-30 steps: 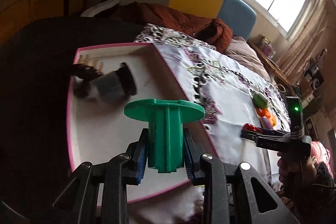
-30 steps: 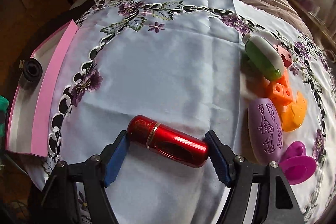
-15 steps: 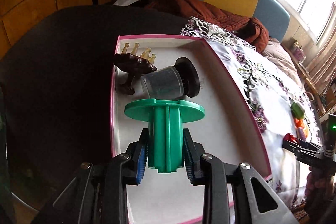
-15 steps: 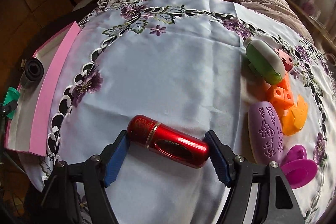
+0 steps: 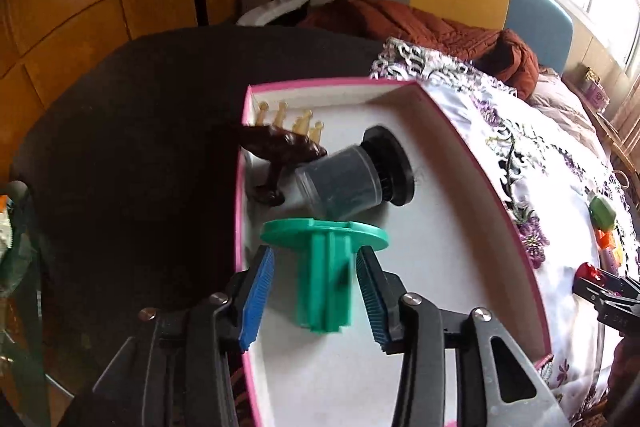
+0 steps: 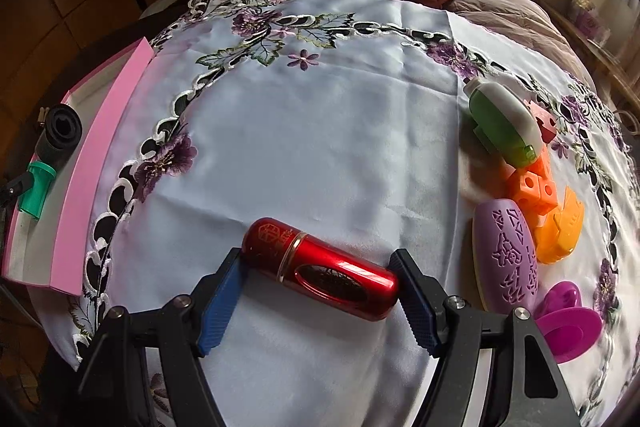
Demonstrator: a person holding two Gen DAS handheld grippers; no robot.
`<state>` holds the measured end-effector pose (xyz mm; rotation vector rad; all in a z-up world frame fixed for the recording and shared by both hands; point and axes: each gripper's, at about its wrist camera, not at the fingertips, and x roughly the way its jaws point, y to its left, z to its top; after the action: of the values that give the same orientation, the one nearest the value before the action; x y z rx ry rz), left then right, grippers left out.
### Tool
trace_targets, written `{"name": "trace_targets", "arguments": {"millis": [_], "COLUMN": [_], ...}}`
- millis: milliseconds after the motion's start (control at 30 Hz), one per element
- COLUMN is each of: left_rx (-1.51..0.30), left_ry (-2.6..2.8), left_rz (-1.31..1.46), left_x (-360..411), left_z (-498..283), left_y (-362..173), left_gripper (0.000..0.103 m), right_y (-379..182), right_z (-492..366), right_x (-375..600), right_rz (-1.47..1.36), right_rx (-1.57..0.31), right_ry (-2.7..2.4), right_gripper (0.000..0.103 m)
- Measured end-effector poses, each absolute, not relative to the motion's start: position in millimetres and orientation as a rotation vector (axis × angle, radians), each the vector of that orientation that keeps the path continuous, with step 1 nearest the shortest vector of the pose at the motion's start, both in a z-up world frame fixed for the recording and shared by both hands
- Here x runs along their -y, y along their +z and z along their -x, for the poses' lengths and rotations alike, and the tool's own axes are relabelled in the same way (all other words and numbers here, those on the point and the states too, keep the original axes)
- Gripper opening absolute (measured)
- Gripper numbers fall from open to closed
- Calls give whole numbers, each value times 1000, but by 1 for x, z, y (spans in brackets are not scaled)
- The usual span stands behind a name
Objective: Organize rigid objects
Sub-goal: 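Place the green spool in the tray with the left gripper while the right carries the red cylinder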
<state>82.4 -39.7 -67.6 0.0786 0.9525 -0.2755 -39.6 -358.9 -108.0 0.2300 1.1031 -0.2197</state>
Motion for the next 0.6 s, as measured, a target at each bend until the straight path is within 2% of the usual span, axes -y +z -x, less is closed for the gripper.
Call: {"name": "trace_targets", "arguments": {"millis": [333,600], "left_rx": [-829,-816], "left_ry": [-256,-250], "left_rz": [-57,-42], "left_x": [28,16], "left_z": [-58,-48], "left_y": [-20,-8], "left_gripper": [44,44], "right_y": [-107,-106], "right_z": [41,40], "right_x": [357,354], "right_rz": [-225,-226], "right_rx": [-1095,-1093], "right_ry": [-237,-262], "right_gripper": [73,73]}}
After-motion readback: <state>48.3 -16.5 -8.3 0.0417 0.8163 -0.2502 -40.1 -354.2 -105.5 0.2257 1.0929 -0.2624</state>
